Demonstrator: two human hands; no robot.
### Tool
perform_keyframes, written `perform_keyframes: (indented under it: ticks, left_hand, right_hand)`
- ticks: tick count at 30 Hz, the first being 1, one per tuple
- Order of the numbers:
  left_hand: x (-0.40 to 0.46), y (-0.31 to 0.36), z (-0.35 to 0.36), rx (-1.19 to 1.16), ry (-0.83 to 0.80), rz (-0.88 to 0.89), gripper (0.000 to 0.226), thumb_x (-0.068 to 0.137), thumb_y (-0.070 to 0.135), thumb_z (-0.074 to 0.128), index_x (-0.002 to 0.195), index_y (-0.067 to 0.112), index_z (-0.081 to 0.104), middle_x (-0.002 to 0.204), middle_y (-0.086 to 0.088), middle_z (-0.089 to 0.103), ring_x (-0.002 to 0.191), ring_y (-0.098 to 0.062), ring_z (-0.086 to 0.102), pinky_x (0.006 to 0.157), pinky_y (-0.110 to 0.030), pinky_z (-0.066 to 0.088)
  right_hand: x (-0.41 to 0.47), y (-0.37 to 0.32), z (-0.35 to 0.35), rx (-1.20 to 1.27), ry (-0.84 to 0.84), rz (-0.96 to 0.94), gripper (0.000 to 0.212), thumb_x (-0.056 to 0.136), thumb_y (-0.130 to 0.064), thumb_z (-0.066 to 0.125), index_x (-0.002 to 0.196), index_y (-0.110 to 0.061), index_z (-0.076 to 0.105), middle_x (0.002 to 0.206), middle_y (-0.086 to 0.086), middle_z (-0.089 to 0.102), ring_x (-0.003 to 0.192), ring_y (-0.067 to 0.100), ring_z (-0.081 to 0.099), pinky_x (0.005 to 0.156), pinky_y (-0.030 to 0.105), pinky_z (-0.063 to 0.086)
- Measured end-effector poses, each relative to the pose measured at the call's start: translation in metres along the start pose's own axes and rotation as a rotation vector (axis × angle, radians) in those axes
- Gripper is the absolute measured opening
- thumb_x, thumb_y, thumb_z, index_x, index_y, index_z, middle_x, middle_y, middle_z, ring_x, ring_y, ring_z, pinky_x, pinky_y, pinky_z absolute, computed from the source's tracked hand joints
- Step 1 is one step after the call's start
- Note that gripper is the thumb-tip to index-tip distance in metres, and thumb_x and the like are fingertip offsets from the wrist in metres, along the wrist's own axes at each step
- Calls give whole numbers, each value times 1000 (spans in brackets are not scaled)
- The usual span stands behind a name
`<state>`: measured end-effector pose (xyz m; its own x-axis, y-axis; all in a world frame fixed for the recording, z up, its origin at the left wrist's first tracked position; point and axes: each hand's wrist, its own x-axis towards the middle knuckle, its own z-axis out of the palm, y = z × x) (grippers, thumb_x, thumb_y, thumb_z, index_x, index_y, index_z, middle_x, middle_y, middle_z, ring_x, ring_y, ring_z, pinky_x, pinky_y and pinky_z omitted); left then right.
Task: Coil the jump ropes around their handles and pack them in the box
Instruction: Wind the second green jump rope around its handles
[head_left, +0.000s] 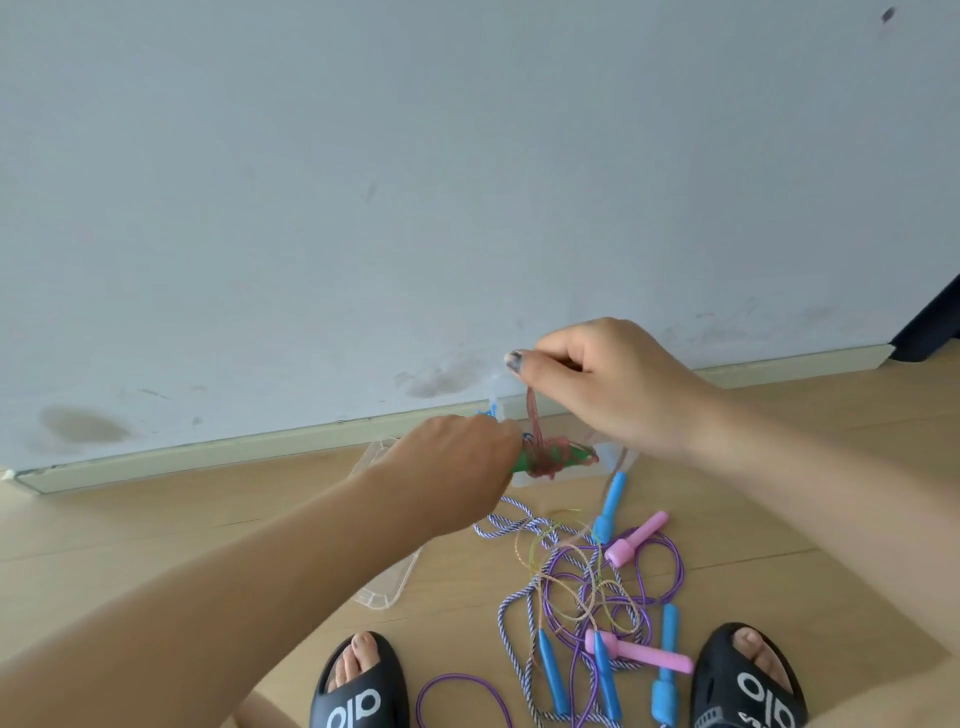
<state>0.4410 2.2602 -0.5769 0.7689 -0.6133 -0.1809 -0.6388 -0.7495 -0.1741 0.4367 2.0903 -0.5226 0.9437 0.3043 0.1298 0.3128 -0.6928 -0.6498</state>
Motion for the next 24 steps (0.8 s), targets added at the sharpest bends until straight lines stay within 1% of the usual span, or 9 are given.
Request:
perform_keyframes:
  ticks: [5, 11, 14, 17, 19, 21, 22, 23, 24]
  left_hand:
    - [-4, 9, -8, -7, 85, 44, 14, 100, 23, 39, 109, 15, 46, 99, -4, 60, 86, -32, 62, 64, -35, 36]
    - [7, -18, 7, -176, 9, -99, 18, 97, 26, 38, 102, 14, 51, 95, -7, 60, 86, -32, 61, 64, -34, 40]
    - [10, -32, 7, -272, -34, -182, 17, 98, 25, 39, 85, 14, 44, 81, -3, 49, 75, -28, 55, 60, -32, 36]
    - [5, -30, -7, -282, -63, -208, 14, 96, 20, 39, 83, 15, 41, 84, -4, 50, 73, -26, 49, 58, -32, 33]
    - [0, -19, -8, -288, -103, -167, 6, 93, 18, 42, 90, 17, 47, 94, -4, 57, 82, -28, 57, 57, -32, 38]
    - [-5, -4, -5, -400, -164, -99, 15, 91, 26, 45, 100, 20, 55, 104, -2, 59, 106, -28, 61, 76, -37, 49]
    - [-5, 4, -1, -397, -163, -42, 21, 93, 29, 43, 107, 22, 58, 110, -3, 59, 115, -28, 58, 84, -38, 48]
    - [-4, 12, 0, -291, -146, 26, 26, 97, 29, 40, 113, 21, 58, 117, -4, 59, 117, -28, 57, 79, -36, 46]
    - [-4, 18, -2, -185, -104, 49, 27, 100, 27, 38, 117, 18, 57, 118, -5, 59, 112, -28, 59, 66, -32, 41]
  right_hand:
    - [13, 11, -5, 25, 6, 87, 52, 99, -39, 52, 61, -16, 24, 57, -3, 17, 54, 13, 18, 54, 31, 17]
    - [-9, -13, -7, 55, -107, -48, 52, 98, -32, 54, 56, -14, 30, 47, -7, 23, 45, 9, 24, 46, 20, 21]
    - [-25, -13, -6, 17, -194, -47, 50, 98, -34, 54, 58, -9, 34, 46, -5, 25, 43, 8, 27, 45, 21, 22]
    - [-32, -19, -3, 7, -211, -79, 50, 97, -36, 54, 59, -9, 35, 49, -4, 25, 47, 10, 24, 46, 23, 23]
    - [-35, -27, 4, -5, -236, -108, 51, 97, -40, 52, 61, -7, 41, 50, -1, 27, 46, 11, 27, 45, 23, 27]
    - [-33, -33, 10, -15, -235, -139, 52, 99, -42, 49, 62, -6, 39, 50, 0, 28, 46, 11, 29, 45, 26, 28]
    - [-29, -34, 11, -31, -210, -149, 52, 99, -42, 49, 62, -7, 38, 50, 0, 29, 47, 11, 29, 47, 29, 28]
    - [-23, -32, 9, -39, -167, -143, 52, 99, -41, 49, 61, -8, 37, 49, 0, 29, 47, 11, 28, 49, 30, 27]
    - [-15, -28, 5, -32, -113, -121, 52, 99, -40, 50, 59, -10, 35, 49, -1, 28, 47, 11, 27, 49, 29, 25]
